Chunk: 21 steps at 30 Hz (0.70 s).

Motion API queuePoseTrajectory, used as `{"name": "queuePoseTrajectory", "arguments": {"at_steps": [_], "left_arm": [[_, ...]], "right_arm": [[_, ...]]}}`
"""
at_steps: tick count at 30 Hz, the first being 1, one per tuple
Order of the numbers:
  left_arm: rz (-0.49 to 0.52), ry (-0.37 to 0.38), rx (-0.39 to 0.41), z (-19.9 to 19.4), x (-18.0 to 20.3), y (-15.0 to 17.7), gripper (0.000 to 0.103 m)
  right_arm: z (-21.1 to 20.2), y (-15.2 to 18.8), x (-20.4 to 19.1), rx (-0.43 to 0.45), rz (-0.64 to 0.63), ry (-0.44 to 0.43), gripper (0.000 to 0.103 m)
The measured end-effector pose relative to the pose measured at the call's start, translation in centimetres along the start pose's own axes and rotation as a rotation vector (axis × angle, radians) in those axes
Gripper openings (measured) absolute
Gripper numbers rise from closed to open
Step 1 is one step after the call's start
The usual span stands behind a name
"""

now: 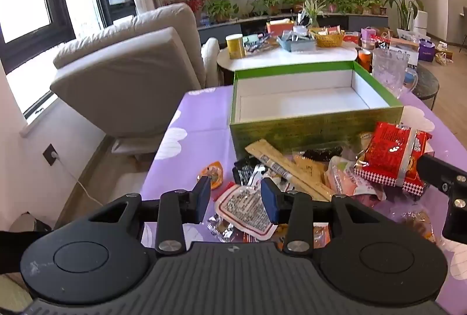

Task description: Organize snacks

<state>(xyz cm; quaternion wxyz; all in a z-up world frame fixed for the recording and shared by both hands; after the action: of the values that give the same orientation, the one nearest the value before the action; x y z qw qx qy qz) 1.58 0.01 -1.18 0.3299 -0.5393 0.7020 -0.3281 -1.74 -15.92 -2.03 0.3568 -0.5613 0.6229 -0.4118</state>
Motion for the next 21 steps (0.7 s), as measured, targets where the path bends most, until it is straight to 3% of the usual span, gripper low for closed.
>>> {"name": "queuePoseTrajectory", "arguments": {"at_steps": [3, 7, 21], "left_arm": [[0.006, -0.017, -0.032, 0.4, 0.2, 0.6, 0.037], [-0.014, 0.018, -0.099, 1.2, -0.5, 0.9, 0.037], [-0.011, 0.016, -0.114, 1.8, -0.3, 1.2, 0.037]], "right_arm": [[0.0, 0.0, -0.1, 0.001, -0.02, -0.003, 0.073], [0.1, 0.4, 0.1, 0.005, -0.037, 0.019, 0.073], [0.4, 0.3, -0.1, -0.009, -0.024, 0.045, 0.073]]}}
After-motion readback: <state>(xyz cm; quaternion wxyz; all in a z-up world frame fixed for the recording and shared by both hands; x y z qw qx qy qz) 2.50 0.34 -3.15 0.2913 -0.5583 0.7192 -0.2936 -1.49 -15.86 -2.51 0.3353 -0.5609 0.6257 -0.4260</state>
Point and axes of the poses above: each gripper's, at about its wrist camera, not at the fingertips, and z roughly the way its jaws point, x to its right, y to its underside, the point moved 2 cm from there along z, roughly the way its jaws point, and after that the axes turned 6 degrees about y, right-handed, at the moved point
